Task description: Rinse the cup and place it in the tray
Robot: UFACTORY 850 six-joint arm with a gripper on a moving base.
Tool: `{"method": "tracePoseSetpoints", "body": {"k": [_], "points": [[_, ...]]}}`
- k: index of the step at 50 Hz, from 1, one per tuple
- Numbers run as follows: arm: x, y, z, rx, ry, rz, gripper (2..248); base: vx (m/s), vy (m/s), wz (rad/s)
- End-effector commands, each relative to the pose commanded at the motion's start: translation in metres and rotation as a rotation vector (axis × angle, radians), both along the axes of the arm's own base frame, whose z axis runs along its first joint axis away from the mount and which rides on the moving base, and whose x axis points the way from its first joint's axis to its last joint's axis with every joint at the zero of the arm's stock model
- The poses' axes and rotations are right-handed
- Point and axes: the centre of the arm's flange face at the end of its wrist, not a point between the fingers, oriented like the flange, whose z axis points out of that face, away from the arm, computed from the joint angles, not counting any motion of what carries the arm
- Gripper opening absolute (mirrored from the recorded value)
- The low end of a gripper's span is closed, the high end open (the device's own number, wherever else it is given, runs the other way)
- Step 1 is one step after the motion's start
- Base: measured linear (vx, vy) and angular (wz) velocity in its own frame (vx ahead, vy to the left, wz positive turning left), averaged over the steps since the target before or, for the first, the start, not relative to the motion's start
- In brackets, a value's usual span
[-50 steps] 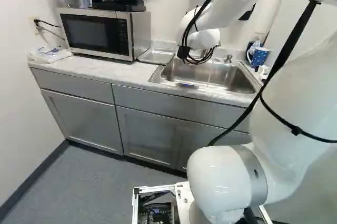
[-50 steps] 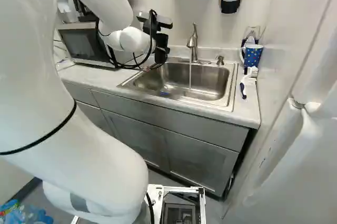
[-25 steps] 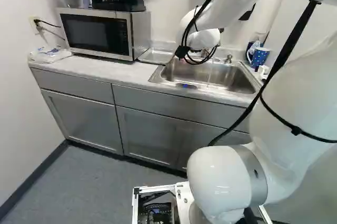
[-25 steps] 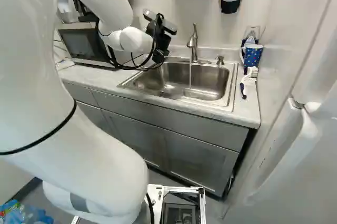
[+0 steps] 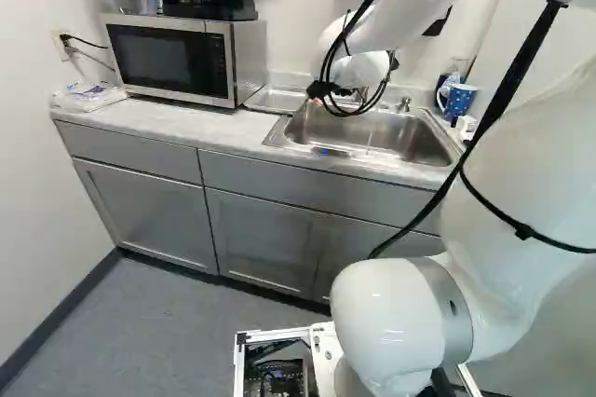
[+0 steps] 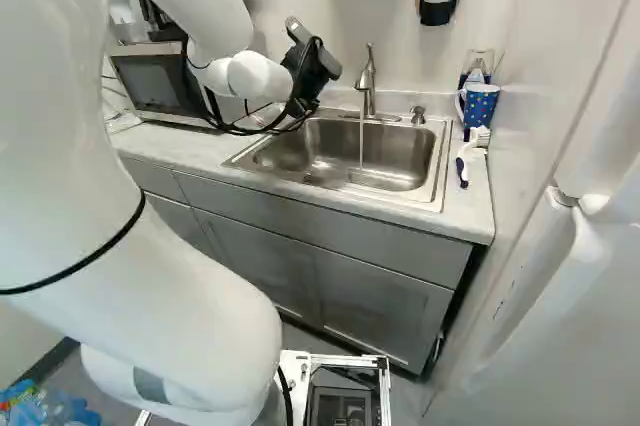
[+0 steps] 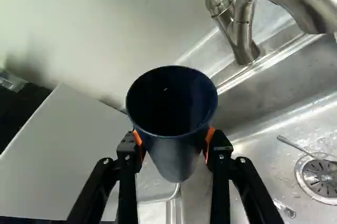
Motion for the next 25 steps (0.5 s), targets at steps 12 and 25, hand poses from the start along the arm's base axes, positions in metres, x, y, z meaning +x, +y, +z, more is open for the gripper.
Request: {"method": "tracePoseSetpoints", "body": {"k": [12,25], "points": [[0.0,0.0,0.0,0.119,-0.008,-0.041,124,0.0,0.0,0.0],[0.0,0.0,0.0,0.248,-0.017,-0.085,124,0.0,0.0,0.0]]}}
